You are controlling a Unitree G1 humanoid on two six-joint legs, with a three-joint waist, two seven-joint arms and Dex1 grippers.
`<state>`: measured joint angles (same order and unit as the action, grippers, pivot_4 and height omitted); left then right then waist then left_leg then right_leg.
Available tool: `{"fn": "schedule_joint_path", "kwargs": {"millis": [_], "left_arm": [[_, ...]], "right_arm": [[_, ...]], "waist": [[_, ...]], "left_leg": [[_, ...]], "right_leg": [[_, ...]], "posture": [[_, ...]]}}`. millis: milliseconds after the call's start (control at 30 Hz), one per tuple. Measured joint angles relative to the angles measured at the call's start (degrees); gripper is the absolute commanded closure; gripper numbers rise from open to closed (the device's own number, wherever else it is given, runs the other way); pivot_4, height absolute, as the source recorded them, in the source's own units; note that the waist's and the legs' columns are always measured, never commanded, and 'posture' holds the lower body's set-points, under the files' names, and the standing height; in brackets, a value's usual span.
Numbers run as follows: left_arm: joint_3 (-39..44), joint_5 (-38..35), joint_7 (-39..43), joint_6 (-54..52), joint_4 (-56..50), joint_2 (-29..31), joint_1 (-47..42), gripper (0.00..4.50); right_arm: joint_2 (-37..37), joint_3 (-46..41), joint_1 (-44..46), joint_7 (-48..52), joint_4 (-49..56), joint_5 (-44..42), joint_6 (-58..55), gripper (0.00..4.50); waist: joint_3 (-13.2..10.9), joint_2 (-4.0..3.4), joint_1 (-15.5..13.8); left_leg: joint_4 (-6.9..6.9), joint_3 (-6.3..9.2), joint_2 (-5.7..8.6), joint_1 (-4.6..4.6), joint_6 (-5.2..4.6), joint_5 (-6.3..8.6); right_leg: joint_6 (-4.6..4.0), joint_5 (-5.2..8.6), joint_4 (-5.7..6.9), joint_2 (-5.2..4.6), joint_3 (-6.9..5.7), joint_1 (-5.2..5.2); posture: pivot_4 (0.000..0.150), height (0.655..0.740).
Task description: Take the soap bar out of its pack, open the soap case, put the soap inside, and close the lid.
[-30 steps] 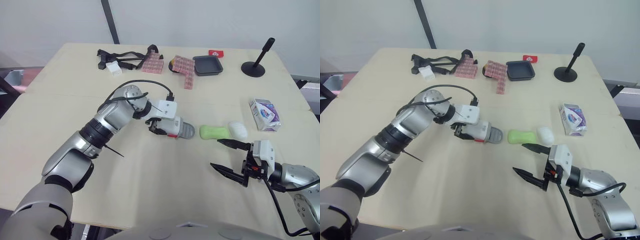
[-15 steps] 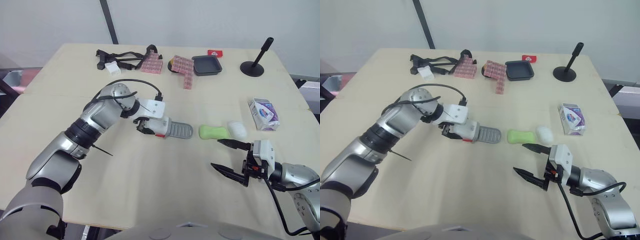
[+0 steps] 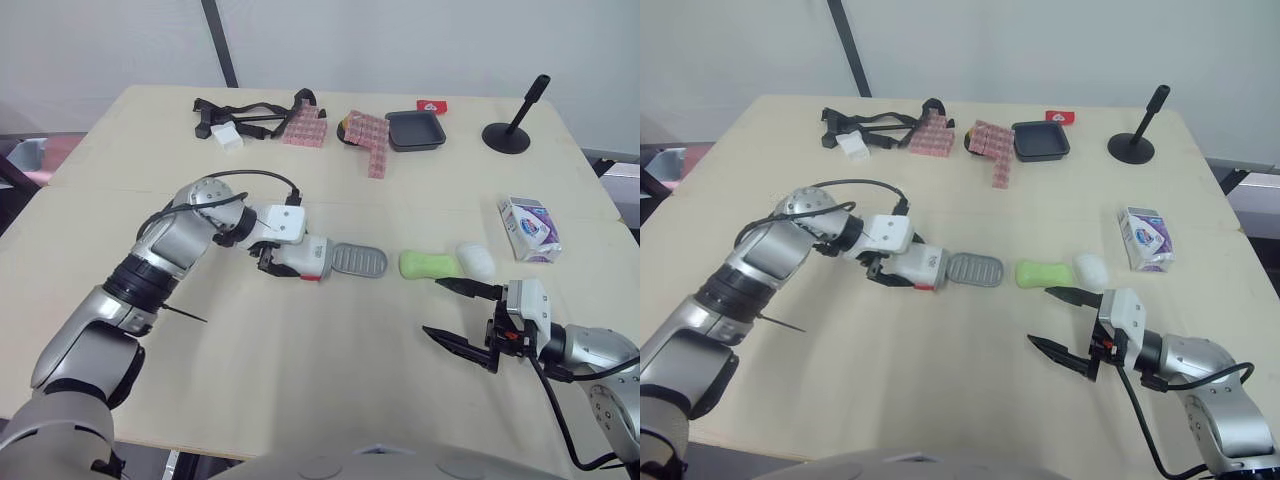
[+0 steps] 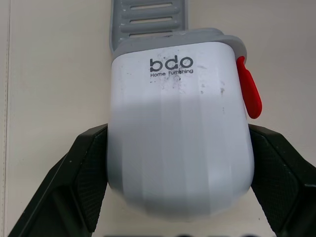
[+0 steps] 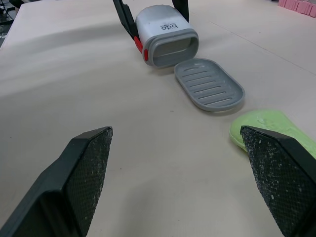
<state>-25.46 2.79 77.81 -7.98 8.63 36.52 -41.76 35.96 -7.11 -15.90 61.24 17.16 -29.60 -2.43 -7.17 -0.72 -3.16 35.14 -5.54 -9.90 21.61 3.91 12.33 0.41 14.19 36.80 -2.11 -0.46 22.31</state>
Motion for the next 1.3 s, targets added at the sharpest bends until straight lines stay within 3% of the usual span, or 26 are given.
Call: {"fn": "schedule_joint_path", "kwargs": {"millis": [400,833,900,1300], "left_arm": [[1.1,-0.7,-1.2,8.5,7.2,-1.0,0.6,1.03],[2.3,-0.9,-1.9,10.3,10.7,-2.4,0.6,1.03],[2.4,-0.8,-2.0,10.4,10.7,-2.6,0.6,0.01],[2.6,-1.0,-2.3,10.5,12.2,-3.2,0.6,0.01]], "right_arm": [[0.5,-0.2,0.7,0.0,0.3,-0.1,-1.3,0.05],[0.5,-0.3,0.2,0.3,0.1,-0.1,-0.9,0.05],[0.5,-0.3,-0.1,0.4,0.0,-0.1,-0.7,0.00],[0.5,-0.5,-0.4,0.7,-0.5,0.0,0.0,0.00]], "waist": [[0.0,0.00,0.0],[0.0,0.01,0.0],[0.0,0.00,-0.1],[0.0,0.01,0.0]], "left_leg": [[0.00,0.00,0.00,0.00,0.00,0.00],[0.01,0.00,0.00,0.00,0.00,0.00],[0.01,0.00,0.00,0.00,0.00,0.00],[0.01,0.00,0.00,0.00,0.00,0.00]], "right_leg": [[0.00,0.00,0.00,0.00,0.00,0.00],[0.00,0.00,0.02,0.00,0.00,-0.01],[0.00,0.00,0.02,-0.01,0.00,-0.01],[0.00,0.00,0.02,-0.01,-0.01,0.00]], "posture": [[0.150,0.7400],[0.150,0.7400],[0.150,0.7400],[0.150,0.7400]]}}
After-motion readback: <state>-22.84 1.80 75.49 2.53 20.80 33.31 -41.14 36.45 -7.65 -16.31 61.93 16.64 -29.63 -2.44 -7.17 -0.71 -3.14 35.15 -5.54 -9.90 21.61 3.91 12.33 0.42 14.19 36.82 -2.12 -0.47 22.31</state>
